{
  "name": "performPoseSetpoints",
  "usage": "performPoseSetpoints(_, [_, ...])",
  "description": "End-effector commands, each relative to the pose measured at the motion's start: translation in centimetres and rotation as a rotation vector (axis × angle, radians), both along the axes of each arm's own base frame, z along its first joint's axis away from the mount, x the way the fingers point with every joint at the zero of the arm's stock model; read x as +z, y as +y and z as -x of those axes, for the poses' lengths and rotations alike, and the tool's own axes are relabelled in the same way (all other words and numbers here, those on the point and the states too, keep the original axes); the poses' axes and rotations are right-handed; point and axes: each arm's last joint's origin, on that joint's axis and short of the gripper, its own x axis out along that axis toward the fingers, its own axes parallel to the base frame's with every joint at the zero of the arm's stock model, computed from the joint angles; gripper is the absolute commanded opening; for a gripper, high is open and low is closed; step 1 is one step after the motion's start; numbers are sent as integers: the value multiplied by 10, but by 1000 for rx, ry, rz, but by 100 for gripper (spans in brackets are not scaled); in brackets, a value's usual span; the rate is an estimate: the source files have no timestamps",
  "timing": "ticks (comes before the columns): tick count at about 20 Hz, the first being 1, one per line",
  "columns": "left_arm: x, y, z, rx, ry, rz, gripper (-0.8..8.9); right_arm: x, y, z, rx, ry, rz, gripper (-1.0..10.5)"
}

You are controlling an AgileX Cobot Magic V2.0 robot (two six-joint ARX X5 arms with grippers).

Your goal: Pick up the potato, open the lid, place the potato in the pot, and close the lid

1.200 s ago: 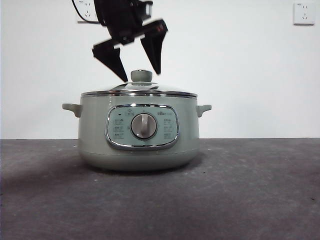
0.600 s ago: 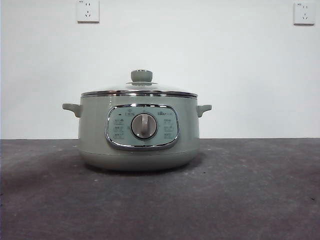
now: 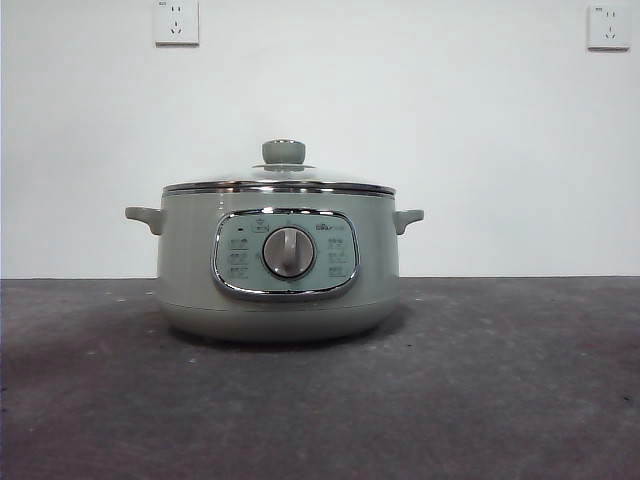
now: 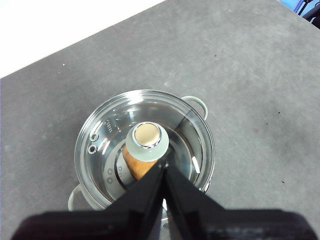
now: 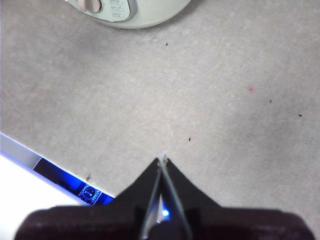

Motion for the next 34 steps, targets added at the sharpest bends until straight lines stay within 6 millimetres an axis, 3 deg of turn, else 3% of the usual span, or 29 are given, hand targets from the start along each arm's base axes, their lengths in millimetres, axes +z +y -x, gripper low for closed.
performPoseSetpoints(1, [3,5,1,-9,-39,-38,-3,-2,1,-1,-10,2,-1,2])
performPoseSetpoints(6, [22,41,24,80,-122,-32,-3,-2,1,-1,-10,2,-1,2])
performPoseSetpoints(9, [19,63,43,142,-112,-38,-3,-2,1,-1,-10,2,-1,2])
performPoseSetpoints(11, [-6,76,50,185,-25,-71,-3,-2,1,-1,-10,2,-1,2])
performPoseSetpoints(14, [-58,96,65,258,76,-113,-3,-2,1,-1,-10,2,-1,1])
performPoseSetpoints(21, [-209,125,107,457,-289,61,-3,-2,1,-1,-10,2,-1,2])
performPoseSetpoints(24, [-266,130,129,534,-334,149,-3,-2,1,-1,-10,2,-1,1])
performPoseSetpoints(28, [-314,133,144,565,-321,145,-3,-2,1,-1,-10,2,-1,1])
performPoseSetpoints(34, [-345,133,150,566,-364,158,-3,-2,1,-1,-10,2,-1,1])
